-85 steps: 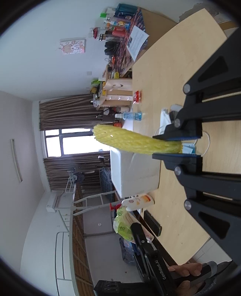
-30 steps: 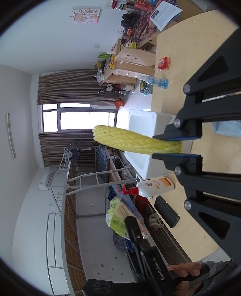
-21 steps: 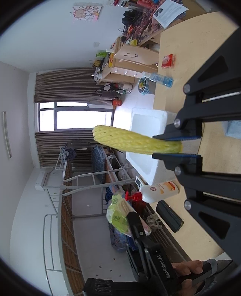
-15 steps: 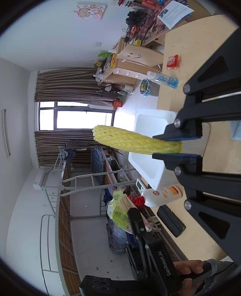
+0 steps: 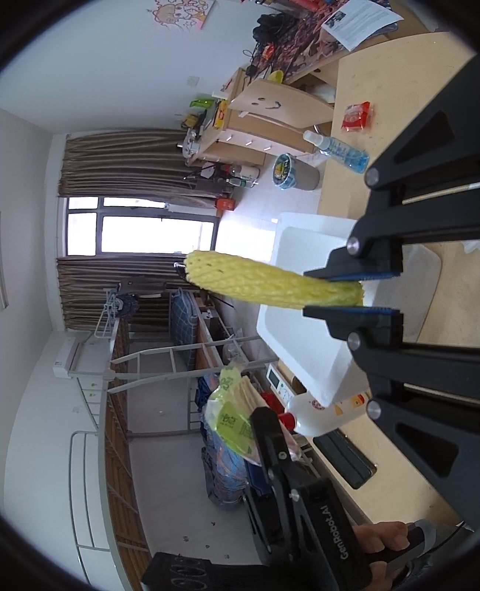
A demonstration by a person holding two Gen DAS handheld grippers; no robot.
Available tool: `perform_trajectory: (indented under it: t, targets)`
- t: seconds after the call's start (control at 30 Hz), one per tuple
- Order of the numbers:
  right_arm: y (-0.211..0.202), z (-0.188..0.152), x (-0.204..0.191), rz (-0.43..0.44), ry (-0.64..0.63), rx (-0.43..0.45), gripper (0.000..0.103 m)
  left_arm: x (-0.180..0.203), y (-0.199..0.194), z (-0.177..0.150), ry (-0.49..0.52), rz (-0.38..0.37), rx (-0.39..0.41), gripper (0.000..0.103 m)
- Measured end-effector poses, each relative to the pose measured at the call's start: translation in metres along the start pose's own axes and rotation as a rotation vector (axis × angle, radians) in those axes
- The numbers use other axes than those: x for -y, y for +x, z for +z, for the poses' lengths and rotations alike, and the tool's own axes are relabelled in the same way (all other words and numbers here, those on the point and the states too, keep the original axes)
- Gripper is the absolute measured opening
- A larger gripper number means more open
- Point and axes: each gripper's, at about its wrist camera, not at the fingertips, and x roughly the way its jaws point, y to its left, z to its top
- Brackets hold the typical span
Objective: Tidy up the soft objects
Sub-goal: 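Lift both held items and carry them over the white foam box, then open the right tool to drop the yellow net into the foam box, then open the left tool to drop the wet-wipe pack into the foam box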
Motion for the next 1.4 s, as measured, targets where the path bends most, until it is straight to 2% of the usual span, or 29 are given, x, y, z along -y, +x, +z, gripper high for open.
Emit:
perform_trajectory:
  t: [0.5, 0.57, 0.6, 0.63, 0.7, 1.03, 1.4]
  targets:
    - [0.046, 0.004, 0.005, 0.059, 0.005, -0.080, 0.014, -0.008, 0.016, 0.003, -0.012, 0.055, -0.028, 0.033]
    - [0.048, 0.005, 0.006, 0.046, 0.011, -0.081, 0.017, -0.006, 0.017, 0.004, -0.010, 0.056, -0.031, 0.033]
    - [0.049, 0.006, 0.007, 0.038, 0.014, -0.084, 0.033, -0.004, 0.018, 0.005, -0.010, 0.057, -0.032, 0.033]
    - [0.051, 0.007, 0.008, 0.035, 0.017, -0.091, 0.056, -0.003, 0.018, 0.006, -0.009, 0.058, -0.032, 0.033]
    - [0.049, 0.007, 0.011, 0.042, 0.038, -0.082, 0.075, -0.002, 0.019, 0.007, -0.010, 0.056, -0.033, 0.033]
    - [0.027, 0.010, 0.012, 0.028, 0.030, -0.043, 0.075, 0.000, 0.025, 0.013, -0.008, 0.047, -0.047, 0.033]
    - [0.005, 0.005, 0.027, -0.016, 0.035, -0.020, 0.078, 0.013, 0.046, 0.017, 0.004, -0.007, -0.075, 0.033]
